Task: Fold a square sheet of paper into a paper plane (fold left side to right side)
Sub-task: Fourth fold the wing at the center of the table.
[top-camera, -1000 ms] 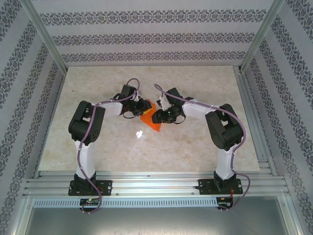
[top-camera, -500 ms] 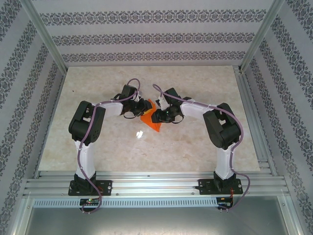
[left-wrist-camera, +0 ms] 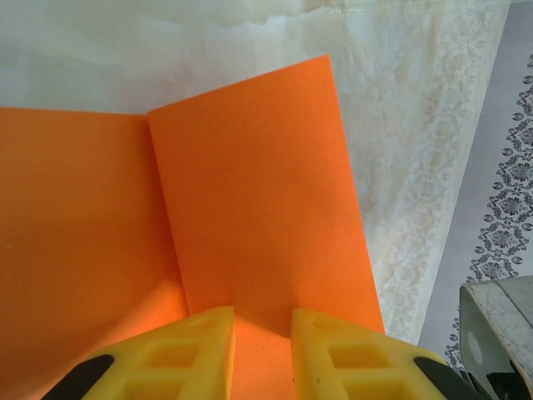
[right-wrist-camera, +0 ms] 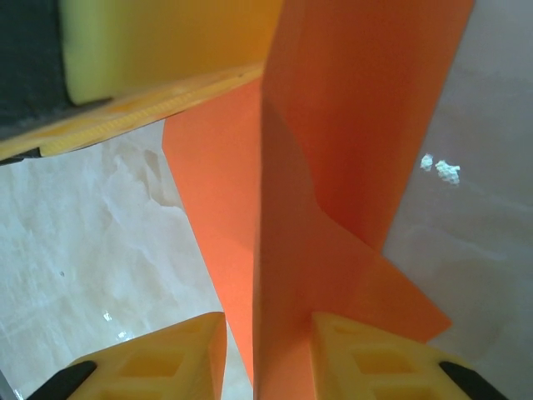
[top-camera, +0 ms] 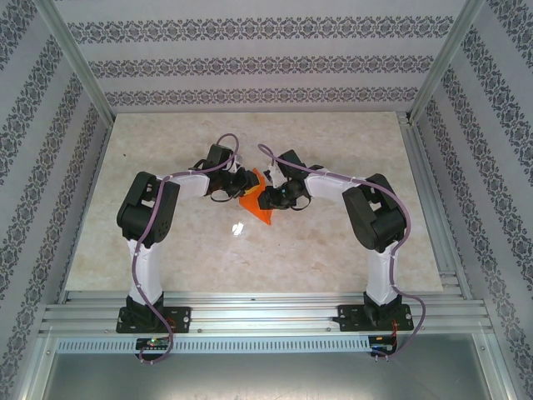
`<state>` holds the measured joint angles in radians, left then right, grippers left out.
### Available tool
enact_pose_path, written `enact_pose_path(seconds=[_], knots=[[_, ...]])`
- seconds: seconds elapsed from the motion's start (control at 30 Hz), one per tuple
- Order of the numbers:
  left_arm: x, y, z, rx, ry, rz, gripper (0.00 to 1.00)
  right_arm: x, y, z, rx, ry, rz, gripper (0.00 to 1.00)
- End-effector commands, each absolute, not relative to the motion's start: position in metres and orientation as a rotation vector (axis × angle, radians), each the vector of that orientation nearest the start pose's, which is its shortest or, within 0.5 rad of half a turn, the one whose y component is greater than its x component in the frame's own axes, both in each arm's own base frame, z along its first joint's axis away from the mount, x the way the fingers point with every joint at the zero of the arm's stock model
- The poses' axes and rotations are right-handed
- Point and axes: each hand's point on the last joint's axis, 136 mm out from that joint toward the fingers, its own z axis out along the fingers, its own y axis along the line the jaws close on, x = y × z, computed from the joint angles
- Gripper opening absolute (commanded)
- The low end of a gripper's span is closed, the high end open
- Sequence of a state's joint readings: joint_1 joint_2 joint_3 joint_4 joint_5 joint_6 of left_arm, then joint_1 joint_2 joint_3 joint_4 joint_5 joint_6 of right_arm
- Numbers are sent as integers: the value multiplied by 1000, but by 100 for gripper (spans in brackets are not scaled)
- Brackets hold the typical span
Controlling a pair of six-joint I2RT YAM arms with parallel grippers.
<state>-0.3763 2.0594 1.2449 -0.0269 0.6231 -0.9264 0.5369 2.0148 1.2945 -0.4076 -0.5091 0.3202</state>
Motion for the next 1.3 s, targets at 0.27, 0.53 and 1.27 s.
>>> enact_pose_path(seconds=[0.27, 0.53, 1.27], knots=[[428, -284, 56, -380, 2627, -1297, 23, 352, 320, 38, -510, 2733, 999, 18], [426, -283, 58, -372, 2624, -1296, 23, 352, 321, 38, -508, 2715, 1095, 9], [420, -233, 100, -328, 2543, -1182, 38, 354, 318, 27, -500, 2705, 1312, 9]])
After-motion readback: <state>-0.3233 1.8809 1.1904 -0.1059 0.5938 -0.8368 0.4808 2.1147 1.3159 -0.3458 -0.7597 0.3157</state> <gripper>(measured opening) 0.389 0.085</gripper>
